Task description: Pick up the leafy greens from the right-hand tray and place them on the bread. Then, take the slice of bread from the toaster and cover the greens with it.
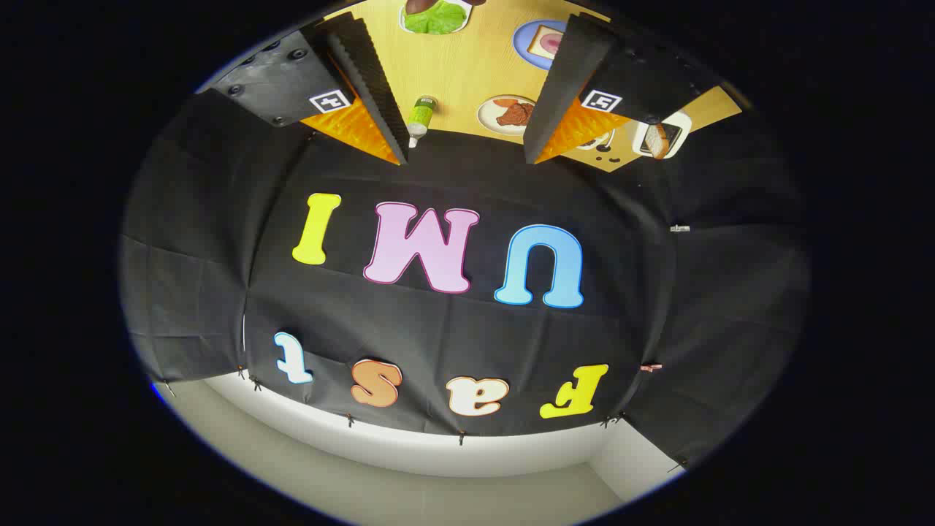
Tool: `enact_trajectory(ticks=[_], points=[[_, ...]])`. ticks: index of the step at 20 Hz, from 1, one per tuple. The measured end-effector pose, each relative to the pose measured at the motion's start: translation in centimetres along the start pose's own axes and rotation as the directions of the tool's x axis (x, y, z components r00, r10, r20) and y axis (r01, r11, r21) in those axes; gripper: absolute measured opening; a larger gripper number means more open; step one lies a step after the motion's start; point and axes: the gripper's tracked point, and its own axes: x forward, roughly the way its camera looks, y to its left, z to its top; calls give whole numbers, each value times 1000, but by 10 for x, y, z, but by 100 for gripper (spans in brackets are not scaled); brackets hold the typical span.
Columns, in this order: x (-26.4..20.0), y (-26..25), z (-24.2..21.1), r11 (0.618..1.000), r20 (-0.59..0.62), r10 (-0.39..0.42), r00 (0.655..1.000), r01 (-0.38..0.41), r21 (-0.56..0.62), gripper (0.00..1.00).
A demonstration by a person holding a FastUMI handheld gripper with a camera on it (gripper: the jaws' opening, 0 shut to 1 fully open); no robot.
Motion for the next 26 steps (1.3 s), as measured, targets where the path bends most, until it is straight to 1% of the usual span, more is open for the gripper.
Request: enact_trajectory(ticks=[6,11,21,26], points=[[-6,-16,-1,1000,0,8,1000,-8,3,98],[-17,-38,-6,1000,12,15,1000,-15,-13,98],[-31,-66,-25,999,-1,50,999,-50,7,98],[-37,-83,-36,999,-19,50,999,-50,-1,98]])
